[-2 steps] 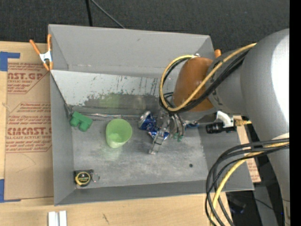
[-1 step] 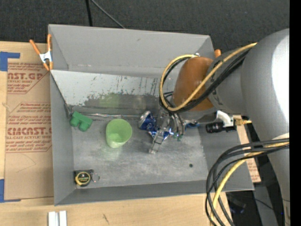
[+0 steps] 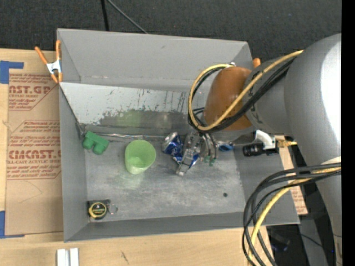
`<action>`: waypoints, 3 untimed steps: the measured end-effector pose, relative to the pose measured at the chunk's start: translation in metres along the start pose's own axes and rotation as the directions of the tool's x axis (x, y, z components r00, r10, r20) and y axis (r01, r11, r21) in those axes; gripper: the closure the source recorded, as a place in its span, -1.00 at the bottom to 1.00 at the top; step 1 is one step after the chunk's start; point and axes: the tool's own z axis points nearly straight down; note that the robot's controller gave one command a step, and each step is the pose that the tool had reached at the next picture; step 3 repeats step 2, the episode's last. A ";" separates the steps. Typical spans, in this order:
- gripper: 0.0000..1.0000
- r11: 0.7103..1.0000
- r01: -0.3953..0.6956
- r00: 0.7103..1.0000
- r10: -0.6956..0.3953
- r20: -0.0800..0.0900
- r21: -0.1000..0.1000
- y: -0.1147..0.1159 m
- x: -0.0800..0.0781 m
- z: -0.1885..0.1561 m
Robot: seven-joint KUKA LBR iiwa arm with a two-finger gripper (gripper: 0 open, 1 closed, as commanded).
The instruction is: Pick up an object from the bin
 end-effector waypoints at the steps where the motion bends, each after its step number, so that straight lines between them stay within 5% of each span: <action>1: 1.00 1.000 0.001 1.000 -0.001 -0.004 0.003 0.002 -0.003 -0.097; 3: 1.00 1.000 0.002 1.000 -0.002 -0.007 0.004 0.003 -0.004 -0.123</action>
Offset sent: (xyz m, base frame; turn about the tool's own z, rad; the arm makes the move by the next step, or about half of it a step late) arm 0.0000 -0.0001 0.0925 -0.0001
